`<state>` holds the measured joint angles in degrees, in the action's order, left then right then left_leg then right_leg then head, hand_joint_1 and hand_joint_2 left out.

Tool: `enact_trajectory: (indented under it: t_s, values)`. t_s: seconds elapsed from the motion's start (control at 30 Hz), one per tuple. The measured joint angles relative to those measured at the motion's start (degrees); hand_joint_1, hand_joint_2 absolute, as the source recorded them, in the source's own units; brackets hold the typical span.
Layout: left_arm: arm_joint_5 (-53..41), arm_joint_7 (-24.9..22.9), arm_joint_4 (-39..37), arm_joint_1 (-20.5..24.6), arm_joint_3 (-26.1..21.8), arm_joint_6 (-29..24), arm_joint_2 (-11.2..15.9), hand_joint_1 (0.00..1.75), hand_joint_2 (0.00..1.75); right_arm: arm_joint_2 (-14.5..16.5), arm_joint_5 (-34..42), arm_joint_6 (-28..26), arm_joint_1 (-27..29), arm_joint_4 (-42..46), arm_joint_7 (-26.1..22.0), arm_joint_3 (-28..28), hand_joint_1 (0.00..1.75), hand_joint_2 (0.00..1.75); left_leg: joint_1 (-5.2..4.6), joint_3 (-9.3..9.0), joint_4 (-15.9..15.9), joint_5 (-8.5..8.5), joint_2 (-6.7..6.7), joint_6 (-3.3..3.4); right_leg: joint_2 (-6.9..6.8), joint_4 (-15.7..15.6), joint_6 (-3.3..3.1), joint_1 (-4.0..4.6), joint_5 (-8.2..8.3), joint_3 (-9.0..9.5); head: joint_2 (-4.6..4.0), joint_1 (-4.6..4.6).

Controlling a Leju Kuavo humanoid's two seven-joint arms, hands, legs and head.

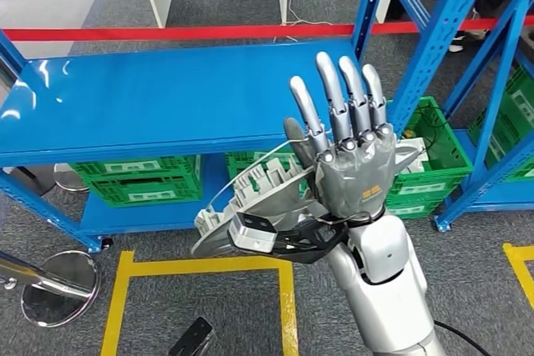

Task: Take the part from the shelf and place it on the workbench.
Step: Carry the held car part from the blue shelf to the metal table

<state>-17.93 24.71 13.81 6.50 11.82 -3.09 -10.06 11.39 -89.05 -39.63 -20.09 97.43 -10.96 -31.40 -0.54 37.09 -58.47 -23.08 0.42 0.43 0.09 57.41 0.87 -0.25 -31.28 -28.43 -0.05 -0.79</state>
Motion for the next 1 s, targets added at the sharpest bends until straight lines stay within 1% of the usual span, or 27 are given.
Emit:
enact_trajectory:
  t_s: [0.03, 0.07, 0.1, 0.17, 0.2, 0.23, 0.27, 0.3, 0.33, 0.4, 0.43, 0.47, 0.5, 0.53, 0.57, 0.6, 0.67, 0.7, 0.73, 0.77, 0.8, 0.83, 0.87, 0.9, 0.93, 0.97, 1.0]
  values:
    - [0.0, 0.0, 0.0, 0.0, 0.1, 0.0, 0.0, 0.00, 0.00, 0.0, 0.0, 0.0, 0.0, 0.0, 0.0, 0.0, 0.00, 1.75, 0.00, 0.44, -0.3, -0.34, -0.08, -0.32, -0.07, -0.1, -0.32, -0.14, 0.44, -0.43, 0.01, -0.01]
    - [0.0, 0.0, 0.0, -0.1, 0.1, 0.0, 0.0, 0.00, 0.00, 0.0, 0.0, 0.0, 0.0, 0.0, 0.0, 0.0, 0.00, 1.75, 0.03, 1.01, -1.3, -1.73, -0.17, -0.65, -0.18, -0.2, -0.73, -0.33, 0.96, -0.97, 0.01, 0.07]
    - [0.0, 0.0, 0.0, -0.1, 0.1, 0.0, 0.1, 0.00, 0.00, -0.1, 0.0, 0.0, 0.0, -0.1, 0.0, 0.0, 0.00, 1.75, 0.14, 1.76, -3.4, -4.03, -0.24, -1.00, -0.32, -0.2, -1.15, -0.48, 1.54, -1.64, 0.01, 0.19]
    - [0.0, 0.0, 0.0, -0.1, 0.1, 0.0, 0.1, 0.00, 0.00, -0.1, 0.0, 0.0, 0.0, -0.1, 0.0, 0.0, 0.00, 1.75, 0.54, 3.34, -10.5, -9.40, -0.27, -1.62, -0.47, 0.3, -1.60, -0.46, 2.49, -3.07, 0.00, 0.42]
    - [-0.1, -0.1, 0.0, -0.1, 0.1, 0.0, 0.1, 0.00, 0.00, -0.1, 0.0, 0.0, 0.0, -0.2, 0.0, 0.0, 0.00, 1.75, 0.71, 3.75, -13.8, -10.83, -0.27, -1.84, -0.51, 0.6, -1.64, -0.43, 2.91, -3.91, 0.00, 0.46]
    - [-0.1, -0.1, 0.0, -0.1, 0.2, -0.1, 0.1, 0.00, 0.00, -0.1, 0.0, 0.0, 0.1, -0.3, -0.1, 0.0, 0.00, 1.75, 0.84, 3.58, -15.7, -11.06, -0.27, -1.99, -0.53, 1.0, -1.65, -0.41, 3.30, -4.78, 0.00, 0.45]
    - [-0.2, -0.2, 0.0, -0.1, 0.3, -0.1, 0.1, 0.00, 0.00, -0.2, 0.0, 0.0, 0.1, -0.3, -0.2, 0.1, 0.00, 1.75, 0.98, 2.55, -15.6, -10.16, -0.27, -2.08, -0.51, 1.3, -1.59, -0.41, 3.68, -5.64, -0.01, 0.46]
    - [-0.3, -0.4, 0.0, 0.0, 0.4, -0.2, 0.2, 0.00, 0.00, -0.2, 0.0, 0.0, 0.2, -0.4, -0.4, 0.2, 0.00, 1.75, 1.11, 0.66, -13.5, -8.64, -0.27, -2.12, -0.48, 1.7, -1.50, -0.43, 4.02, -6.42, 0.00, 0.47]
    - [-0.4, -0.6, 0.0, 0.1, 0.5, -0.1, 0.2, 0.00, 0.00, -0.3, 0.0, 0.0, 0.3, -0.4, -0.7, 0.3, 0.00, 1.75, 1.24, -1.75, -10.0, -7.46, -0.31, -2.11, -0.42, 2.0, -1.32, -0.44, 4.36, -7.10, -0.01, 0.46]
    - [-0.7, -0.9, 0.1, 0.5, 0.8, 0.2, 0.4, 0.00, 0.00, -0.3, 0.0, 0.0, 0.4, -0.3, -1.4, 0.9, 0.00, 1.75, 1.19, -5.94, -3.0, -6.85, -0.58, -1.87, -0.35, 2.3, -0.75, -0.34, 5.16, -8.14, -0.01, 0.47]
    - [-0.8, -1.0, 0.2, 0.8, 0.8, 0.4, 0.5, 0.00, 0.00, -0.3, 0.0, 0.0, 0.5, -0.3, -1.8, 1.1, 0.00, 1.75, 1.06, -6.88, -1.1, -7.14, -0.72, -1.60, -0.34, 2.2, -0.38, -0.31, 5.67, -8.44, -0.01, 0.47]
    - [-0.8, -1.1, 0.2, 1.0, 0.9, 0.6, 0.6, 0.00, 0.00, -0.3, 0.0, 0.0, 0.6, -0.2, -2.3, 1.4, 0.00, 1.75, 0.89, -7.12, -0.3, -7.19, -0.83, -1.25, -0.37, 2.0, -0.02, -0.29, 6.21, -8.64, -0.02, 0.48]
    - [-0.8, -1.1, 0.3, 1.1, 1.0, 0.6, 0.8, 0.00, 0.00, -0.3, 0.0, 0.0, 0.8, -0.1, -2.9, 1.7, 0.00, 1.75, 0.84, -6.86, 0.1, -6.81, -0.83, -0.82, -0.36, 1.7, 0.38, -0.30, 6.81, -8.76, -0.02, 0.45]
    - [-0.8, -1.2, 0.3, 1.3, 1.0, 0.5, 0.9, 0.00, 0.00, -0.3, 0.0, 0.0, 1.0, 0.1, -3.5, 2.0, 0.00, 1.75, 0.86, -6.44, 0.3, -6.21, -0.72, -0.31, -0.34, 1.6, 0.73, -0.35, 6.80, -9.02, -0.02, 0.45]
    - [-0.6, -1.2, 0.4, 1.4, 1.0, 0.4, 1.0, 0.00, 0.00, -0.3, 0.0, 0.0, 1.2, 0.2, -4.0, 2.4, 0.00, 1.75, 0.93, -5.92, 0.5, -5.58, -0.60, 0.19, -0.31, 2.0, 1.03, -0.37, 5.93, -9.58, -0.02, 0.39]
    - [-0.3, -1.3, 0.4, 1.6, 0.9, 0.2, 1.2, 0.00, 0.00, -0.3, 0.0, 0.0, 1.4, 0.4, -4.6, 2.7, 0.00, 1.75, 1.00, -5.24, 0.7, -4.86, -0.47, 0.69, -0.27, 3.6, 1.27, -0.38, 3.87, -10.35, -0.02, 0.33]
    - [0.4, -1.3, 0.6, 2.0, 0.9, -0.2, 1.5, 0.00, 0.00, -0.3, 0.0, 0.0, 1.8, 0.8, -5.6, 3.1, 0.00, 1.75, 0.87, -3.69, 0.7, -3.59, -0.32, 1.35, -0.23, 10.0, 1.45, -0.40, -2.00, -12.10, -0.02, 0.18]
    - [0.9, -1.2, 0.7, 2.1, 0.8, -0.4, 1.7, 0.00, 0.00, -0.3, 0.0, 0.0, 2.0, 0.9, -6.0, 3.3, 0.00, 1.75, 0.70, -2.89, 0.6, -2.97, -0.27, 1.51, -0.22, 13.7, 1.44, -0.36, -4.08, -12.57, -0.02, 0.14]
    - [1.3, -1.2, 0.7, 2.2, 0.7, -0.5, 1.9, 0.00, 0.00, -0.3, 0.0, 0.0, 2.3, 1.0, -6.3, 3.5, 0.00, 1.75, 0.47, -2.11, 0.5, -2.38, -0.22, 1.59, -0.22, 16.4, 1.33, -0.31, -4.60, -12.51, -0.02, 0.12]
    - [1.6, -1.1, 0.7, 2.2, 0.6, -0.6, 2.1, 0.00, 0.00, -0.3, 0.0, 0.0, 2.6, 1.1, -6.5, 3.7, 0.00, 1.75, 0.22, -1.34, 0.5, -1.80, -0.19, 1.65, -0.22, 17.3, 1.09, -0.22, -3.75, -11.68, -0.02, 0.12]
    - [1.9, -1.0, 0.7, 2.3, 0.4, -0.7, 2.3, 0.00, 0.00, -0.3, 0.0, 0.0, 2.8, 1.1, -6.6, 4.0, 0.00, 1.75, -0.04, -0.63, 0.4, -1.25, -0.17, 1.69, -0.22, 16.2, 0.64, -0.04, -2.09, -9.92, -0.02, 0.13]
    - [2.1, -0.9, 0.8, 2.3, 0.3, -0.8, 2.5, 0.00, 0.00, -0.3, 0.0, 0.0, 3.0, 1.1, -6.5, 4.2, 0.00, 1.75, -0.26, 0.01, 0.4, -0.70, -0.19, 1.73, -0.21, 13.3, -0.01, 0.27, -0.47, -7.27, -0.02, 0.14]
    - [2.3, -0.8, 0.8, 2.4, 0.2, -1.0, 2.7, 0.00, 0.00, -0.3, 0.0, 0.0, 3.1, 1.2, -6.5, 4.4, 0.00, 1.75, -0.48, 0.56, 0.4, -0.18, -0.23, 1.69, -0.24, 9.1, -0.80, 0.70, 0.21, -4.09, -0.02, 0.16]
    - [2.5, -0.7, 0.9, 2.4, 0.1, -1.2, 2.8, 0.00, 0.00, -0.2, 0.0, 0.0, 3.1, 1.3, -6.5, 4.6, 0.00, 1.75, -0.62, 0.98, 0.3, 0.37, -0.24, 1.59, -0.29, 4.6, -1.38, 1.01, 0.02, -0.99, -0.02, 0.19]
    - [2.6, -0.6, 1.0, 2.6, -0.1, -1.3, 2.9, 0.00, 0.00, -0.2, 0.0, 0.0, 3.1, 1.5, -6.4, 4.7, 0.00, 1.75, -0.67, 1.33, 0.4, 0.98, -0.23, 1.44, -0.31, 1.1, -1.66, 1.29, -0.60, 1.23, -0.02, 0.19]
    - [2.8, -0.6, 1.1, 2.6, -0.2, -1.5, 3.0, 0.00, 0.00, -0.1, 0.0, 0.0, 3.2, 1.6, -6.4, 4.8, 0.00, 1.75, -0.63, 1.62, 0.5, 1.64, -0.19, 1.21, -0.31, -1.1, -1.70, 1.46, -1.13, 2.43, -0.02, 0.20]
    - [2.9, -0.5, 1.1, 2.7, -0.4, -1.5, 3.2, 0.00, 0.00, -0.1, 0.0, 0.0, 3.3, 1.6, -6.4, 4.9, 0.00, 1.75, -0.60, 1.86, 0.8, 2.36, -0.15, 0.97, -0.29, -2.2, -1.55, 1.42, -0.90, 2.51, -0.01, 0.16]
